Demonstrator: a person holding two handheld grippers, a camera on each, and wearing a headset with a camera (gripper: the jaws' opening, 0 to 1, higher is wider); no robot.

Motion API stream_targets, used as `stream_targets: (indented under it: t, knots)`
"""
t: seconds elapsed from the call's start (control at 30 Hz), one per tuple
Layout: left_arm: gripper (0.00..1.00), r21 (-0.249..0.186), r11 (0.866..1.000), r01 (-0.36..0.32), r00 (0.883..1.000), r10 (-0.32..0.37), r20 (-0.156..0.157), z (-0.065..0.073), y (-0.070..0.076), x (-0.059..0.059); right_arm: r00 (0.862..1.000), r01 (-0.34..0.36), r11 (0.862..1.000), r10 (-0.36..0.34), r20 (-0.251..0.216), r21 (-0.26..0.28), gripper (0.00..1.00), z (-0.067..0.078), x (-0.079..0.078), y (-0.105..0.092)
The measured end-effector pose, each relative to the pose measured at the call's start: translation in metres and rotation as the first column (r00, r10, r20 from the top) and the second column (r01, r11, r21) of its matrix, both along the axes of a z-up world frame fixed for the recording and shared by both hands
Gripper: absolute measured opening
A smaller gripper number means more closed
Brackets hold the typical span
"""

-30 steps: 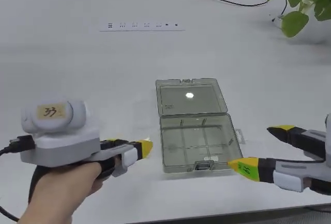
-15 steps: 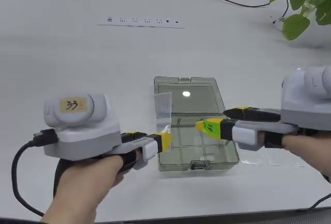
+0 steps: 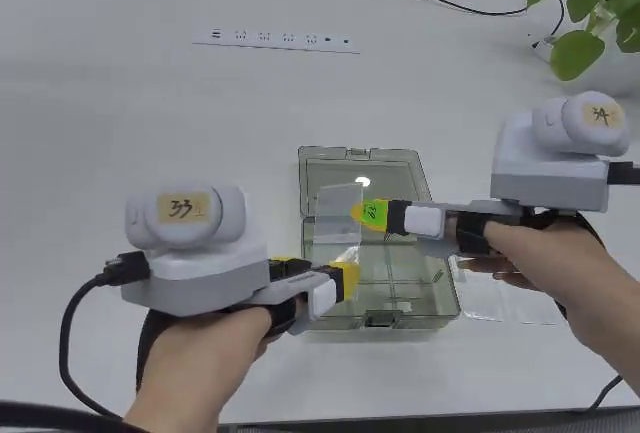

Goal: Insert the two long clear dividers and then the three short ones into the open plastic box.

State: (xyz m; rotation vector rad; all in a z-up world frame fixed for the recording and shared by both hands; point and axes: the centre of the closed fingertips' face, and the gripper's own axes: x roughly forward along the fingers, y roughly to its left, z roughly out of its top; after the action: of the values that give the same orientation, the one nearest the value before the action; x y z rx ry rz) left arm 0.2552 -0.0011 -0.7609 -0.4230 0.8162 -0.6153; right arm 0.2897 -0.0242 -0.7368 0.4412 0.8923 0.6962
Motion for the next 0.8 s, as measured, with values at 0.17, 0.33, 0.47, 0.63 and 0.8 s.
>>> stream_targets:
  t: [0.17,0.33,0.47,0.63,0.8]
  knots:
    - [0.3,-0.002,1.0,0.0,1.0,0.0,0.002,0.001,-0.006,0.001,0.999,0.019,0.999,-0.018,-0.041,0.037,0.1,-0.001,0.001,-0.003]
    - [0.3,-0.005,1.0,0.002,1.0,-0.002,0.007,0.002,-0.012,0.001,0.999,-0.001,0.999,0.003,-0.048,0.034,0.03,-0.001,-0.004,-0.002]
    - [0.3,-0.006,1.0,0.003,1.0,-0.003,0.003,0.002,-0.013,0.001,0.998,0.006,0.999,-0.003,-0.059,0.045,0.03,0.001,-0.005,-0.002]
    - [0.3,-0.019,1.0,0.002,1.0,-0.002,-0.005,0.002,-0.016,-0.001,0.998,-0.008,0.999,0.011,-0.069,0.044,0.02,0.002,-0.005,-0.002]
    - [0.31,-0.03,0.999,0.014,1.0,-0.014,0.001,0.001,-0.017,-0.002,0.995,-0.007,0.999,0.011,-0.097,0.047,0.01,0.002,-0.009,-0.003]
